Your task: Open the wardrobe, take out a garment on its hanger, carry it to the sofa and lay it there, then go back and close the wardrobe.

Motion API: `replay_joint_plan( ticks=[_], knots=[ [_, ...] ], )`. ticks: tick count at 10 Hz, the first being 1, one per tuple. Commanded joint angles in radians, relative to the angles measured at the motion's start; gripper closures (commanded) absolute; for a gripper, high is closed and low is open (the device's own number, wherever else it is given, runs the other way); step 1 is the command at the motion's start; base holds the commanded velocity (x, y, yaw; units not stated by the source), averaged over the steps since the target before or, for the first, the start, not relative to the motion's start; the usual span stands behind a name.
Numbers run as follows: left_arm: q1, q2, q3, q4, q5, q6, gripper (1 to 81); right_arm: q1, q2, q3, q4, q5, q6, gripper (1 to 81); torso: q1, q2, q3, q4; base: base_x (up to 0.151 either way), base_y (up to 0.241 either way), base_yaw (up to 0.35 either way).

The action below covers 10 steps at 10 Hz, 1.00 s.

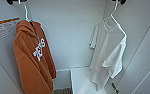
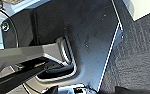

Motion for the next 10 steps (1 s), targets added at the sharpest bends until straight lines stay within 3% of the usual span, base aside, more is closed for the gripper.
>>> replay_joint_plan(
  ticks=[1, 2, 3, 4, 5, 10],
  knots=[
    [-0.028, 0.006, 0.009, -0.005, 0.054, 0.002, 1.0, 0.023, -0.004, -0.003, 0.01, -0.066, -0.003, 1.0, 0.0, 0.0, 0.0, -0.092, 0.0, 0.0, 0.0],
    [-0.031, 0.006, 0.01, 0.0, 0.056, 0.002, 1.0, 0.022, -0.004, -0.003, 0.01, -0.066, -0.006, 1.0, 0.0, 0.0, 0.023, -0.119, 0.0, 0.0, 0.0],
    [-0.032, 0.005, 0.019, 0.003, 0.057, 0.004, 1.0, 0.025, -0.004, -0.003, 0.01, -0.066, -0.006, 1.0, 0.0, 0.0, 0.004, -0.066, 0.0, 0.0, 0.0],
    [-0.037, -0.001, 0.035, 0.004, 0.059, 0.004, 1.0, 0.025, -0.004, -0.003, 0.01, -0.066, -0.006, 1.0, 0.0, 0.0, 0.008, -0.093, 0.0, 0.0, 0.0],
    [-0.044, -0.014, 0.061, 0.006, 0.06, 0.004, 1.0, 0.025, -0.004, -0.003, 0.01, -0.066, -0.006, 1.0, 0.0, 0.0, 0.01, -0.106, 0.0, 0.0, 0.0],
    [-0.124, -0.127, 0.274, 0.004, 0.119, 0.002, 1.0, 0.023, -0.003, 0.002, 0.01, -0.065, -0.003, 1.0, 0.0, 0.0, 0.01, -0.106, 0.0, 0.0, 0.0]
  ],
)
